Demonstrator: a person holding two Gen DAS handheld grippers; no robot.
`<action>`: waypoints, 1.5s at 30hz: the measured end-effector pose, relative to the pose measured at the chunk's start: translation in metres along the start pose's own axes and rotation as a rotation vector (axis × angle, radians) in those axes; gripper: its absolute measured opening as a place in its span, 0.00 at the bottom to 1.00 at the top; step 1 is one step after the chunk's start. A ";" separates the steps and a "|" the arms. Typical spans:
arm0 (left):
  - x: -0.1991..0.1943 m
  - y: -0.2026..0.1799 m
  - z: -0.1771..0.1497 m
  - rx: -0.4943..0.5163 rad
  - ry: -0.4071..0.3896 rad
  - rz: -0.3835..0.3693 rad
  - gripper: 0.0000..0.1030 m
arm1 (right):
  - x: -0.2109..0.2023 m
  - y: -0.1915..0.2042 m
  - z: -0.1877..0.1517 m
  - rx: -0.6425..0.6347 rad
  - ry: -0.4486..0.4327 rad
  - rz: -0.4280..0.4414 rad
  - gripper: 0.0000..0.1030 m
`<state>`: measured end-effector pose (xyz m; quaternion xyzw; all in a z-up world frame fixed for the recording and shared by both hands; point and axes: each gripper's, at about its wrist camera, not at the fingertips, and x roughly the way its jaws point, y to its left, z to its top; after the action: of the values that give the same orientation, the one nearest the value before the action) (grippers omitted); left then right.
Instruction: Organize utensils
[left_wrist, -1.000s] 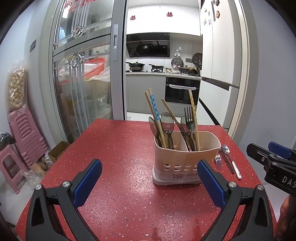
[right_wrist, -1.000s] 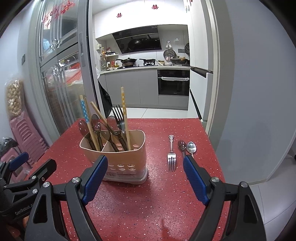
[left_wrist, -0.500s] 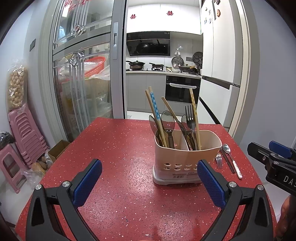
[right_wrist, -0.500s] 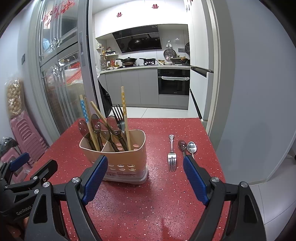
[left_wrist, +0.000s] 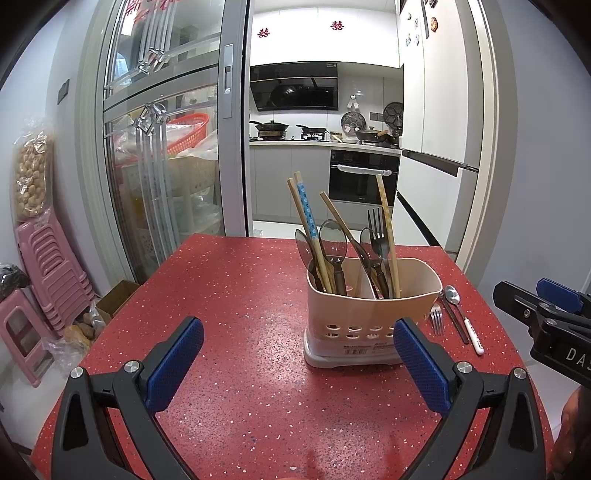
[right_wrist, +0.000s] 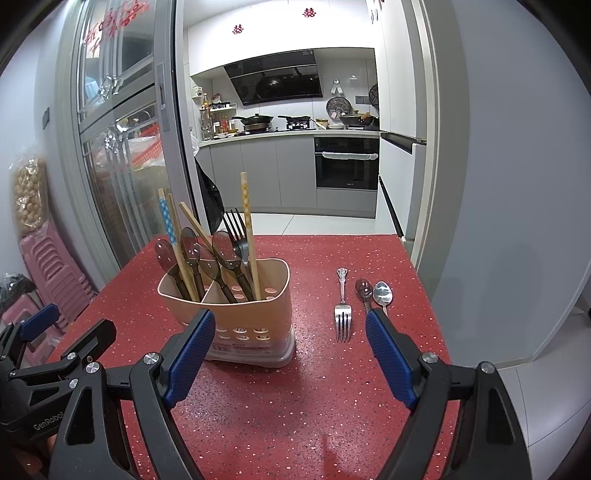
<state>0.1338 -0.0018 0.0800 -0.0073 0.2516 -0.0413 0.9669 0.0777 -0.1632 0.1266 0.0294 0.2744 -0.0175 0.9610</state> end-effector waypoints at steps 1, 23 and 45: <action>0.000 0.000 0.000 -0.001 0.000 0.000 1.00 | 0.000 0.000 0.000 0.001 0.001 0.001 0.83; 0.000 -0.002 0.001 0.002 0.001 -0.002 1.00 | 0.000 0.000 0.000 0.001 0.001 0.001 0.83; -0.002 0.003 0.002 -0.010 -0.005 -0.019 1.00 | -0.001 0.000 0.001 0.002 0.001 0.003 0.83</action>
<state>0.1333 0.0009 0.0820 -0.0148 0.2496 -0.0491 0.9670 0.0774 -0.1631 0.1277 0.0308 0.2751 -0.0165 0.9608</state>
